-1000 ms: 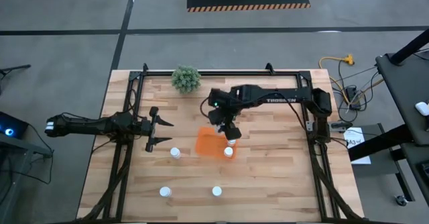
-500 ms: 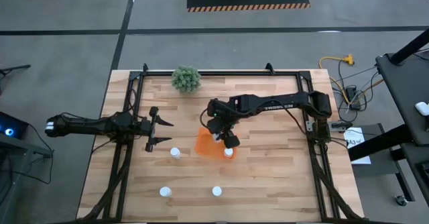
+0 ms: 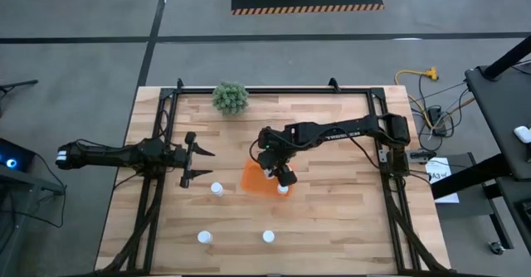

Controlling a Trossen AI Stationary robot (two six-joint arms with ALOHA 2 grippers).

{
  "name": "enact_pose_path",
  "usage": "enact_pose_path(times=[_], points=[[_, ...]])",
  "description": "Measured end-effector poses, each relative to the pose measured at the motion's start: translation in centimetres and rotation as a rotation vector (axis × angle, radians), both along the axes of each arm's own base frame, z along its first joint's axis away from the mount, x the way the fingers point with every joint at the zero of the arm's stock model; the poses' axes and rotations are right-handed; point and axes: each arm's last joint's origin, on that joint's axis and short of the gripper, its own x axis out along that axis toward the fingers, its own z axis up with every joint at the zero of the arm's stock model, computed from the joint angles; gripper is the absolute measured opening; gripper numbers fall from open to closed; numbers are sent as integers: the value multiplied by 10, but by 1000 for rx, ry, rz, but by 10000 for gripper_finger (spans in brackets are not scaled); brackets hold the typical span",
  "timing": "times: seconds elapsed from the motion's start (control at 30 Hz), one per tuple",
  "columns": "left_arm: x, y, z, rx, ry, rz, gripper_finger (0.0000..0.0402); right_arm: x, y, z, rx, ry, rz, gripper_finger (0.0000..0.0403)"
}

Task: Pick and place pill bottles into a basket
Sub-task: Put the pill bottle into the bin

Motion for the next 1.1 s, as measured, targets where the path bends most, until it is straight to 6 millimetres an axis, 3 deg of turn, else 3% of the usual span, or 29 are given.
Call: enact_pose_path(times=[0.37, 1.1], points=[[0, 0, 0, 0, 0, 0, 245, -6, -5, -18, -67, 23, -57, 146], [0, 0, 0, 0, 1, 0, 245, -7, -6, -21, -30, 32, -64, 147]])
